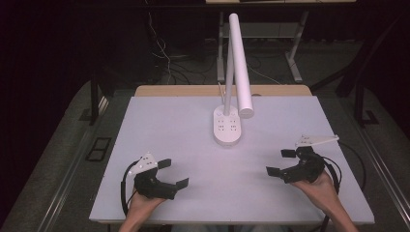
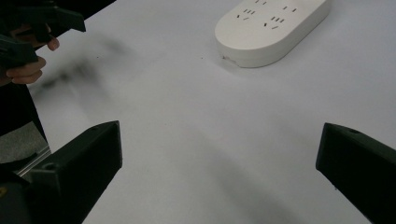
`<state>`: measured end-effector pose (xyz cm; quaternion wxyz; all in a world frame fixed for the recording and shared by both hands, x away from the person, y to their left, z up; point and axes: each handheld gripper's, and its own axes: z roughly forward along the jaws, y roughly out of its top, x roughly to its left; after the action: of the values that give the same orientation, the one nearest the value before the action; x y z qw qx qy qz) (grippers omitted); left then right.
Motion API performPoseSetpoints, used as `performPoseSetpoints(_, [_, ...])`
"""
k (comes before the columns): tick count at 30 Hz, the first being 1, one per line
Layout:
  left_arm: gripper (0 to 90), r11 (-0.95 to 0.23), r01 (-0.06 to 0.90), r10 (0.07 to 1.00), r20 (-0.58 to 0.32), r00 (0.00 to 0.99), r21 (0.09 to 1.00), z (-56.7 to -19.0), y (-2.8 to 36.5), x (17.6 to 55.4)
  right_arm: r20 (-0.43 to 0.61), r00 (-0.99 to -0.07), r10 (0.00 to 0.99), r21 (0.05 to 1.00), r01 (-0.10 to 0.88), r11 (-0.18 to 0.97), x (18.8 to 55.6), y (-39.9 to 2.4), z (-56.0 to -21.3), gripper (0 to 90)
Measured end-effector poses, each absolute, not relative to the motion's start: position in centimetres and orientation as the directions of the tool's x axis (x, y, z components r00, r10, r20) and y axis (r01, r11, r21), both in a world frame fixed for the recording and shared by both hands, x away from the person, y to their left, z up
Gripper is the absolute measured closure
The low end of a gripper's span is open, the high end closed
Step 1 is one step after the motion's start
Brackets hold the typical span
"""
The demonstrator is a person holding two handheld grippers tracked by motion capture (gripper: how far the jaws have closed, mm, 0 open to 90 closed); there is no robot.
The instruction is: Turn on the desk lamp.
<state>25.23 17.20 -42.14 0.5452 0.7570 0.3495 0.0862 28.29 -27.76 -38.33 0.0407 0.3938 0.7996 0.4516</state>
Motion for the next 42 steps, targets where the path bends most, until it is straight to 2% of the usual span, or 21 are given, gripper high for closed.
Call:
performPoseSetpoints(16, [0.0, -0.157, 0.437, 0.624, -0.254, 0.739, 0.886, -42.1, 17.2, 25.2, 0.277, -0.705, 0.653, 0.748, 0.585, 0.313, 30.9, -26.9, -36.4, 0.2])
performPoseSetpoints(42, [0.0, -0.16, 0.436, 0.623, -0.252, 0.741, 0.886, -42.1, 17.3, 25.2, 0.256, -0.71, 0.656, 0.738, 0.582, 0.342, 35.8, -25.4, -35.2, 0.2])
